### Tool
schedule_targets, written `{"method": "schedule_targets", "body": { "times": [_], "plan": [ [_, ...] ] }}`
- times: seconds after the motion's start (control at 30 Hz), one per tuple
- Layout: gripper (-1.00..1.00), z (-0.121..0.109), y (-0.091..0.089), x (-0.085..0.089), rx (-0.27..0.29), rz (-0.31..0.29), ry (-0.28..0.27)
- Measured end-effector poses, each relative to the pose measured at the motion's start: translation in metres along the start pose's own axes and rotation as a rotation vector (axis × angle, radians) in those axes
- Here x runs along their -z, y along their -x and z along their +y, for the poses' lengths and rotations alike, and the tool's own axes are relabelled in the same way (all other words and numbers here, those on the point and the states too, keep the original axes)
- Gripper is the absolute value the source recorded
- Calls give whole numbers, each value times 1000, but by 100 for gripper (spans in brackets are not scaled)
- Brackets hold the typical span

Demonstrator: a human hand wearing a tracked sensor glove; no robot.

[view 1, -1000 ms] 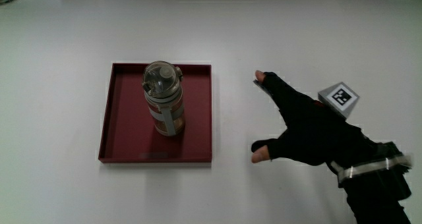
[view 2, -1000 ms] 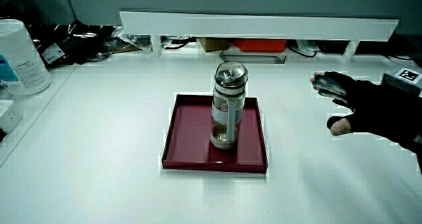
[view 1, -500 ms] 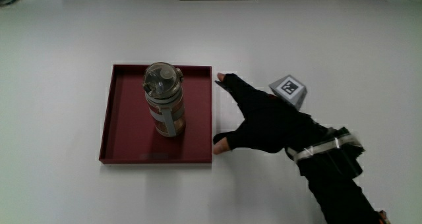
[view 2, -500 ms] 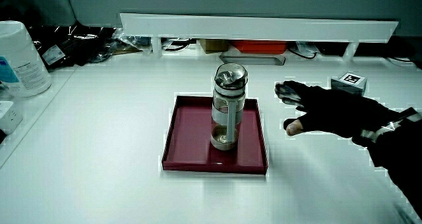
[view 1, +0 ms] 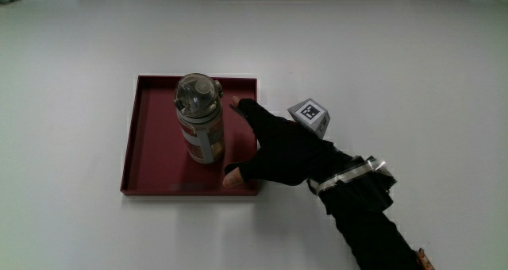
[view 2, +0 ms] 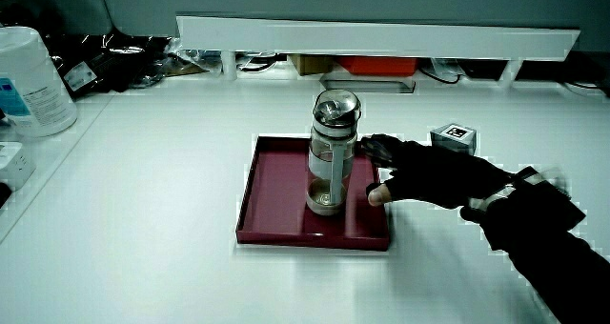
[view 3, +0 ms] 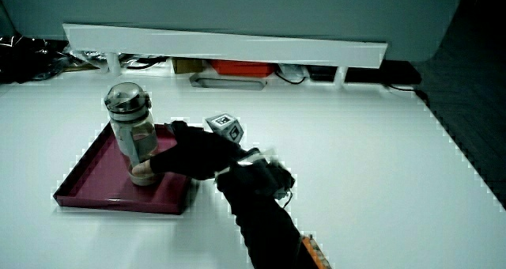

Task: Pick bottle

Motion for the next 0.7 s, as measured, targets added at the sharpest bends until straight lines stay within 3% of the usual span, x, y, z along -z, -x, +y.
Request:
{"method": "schedule_targets", "body": {
  "times": [0.37, 0.7],
  "plan": [
    [0, 25, -14, 18, 6, 33, -9],
    [0, 29, -18, 19, -2, 58, -39]
  ]
}}
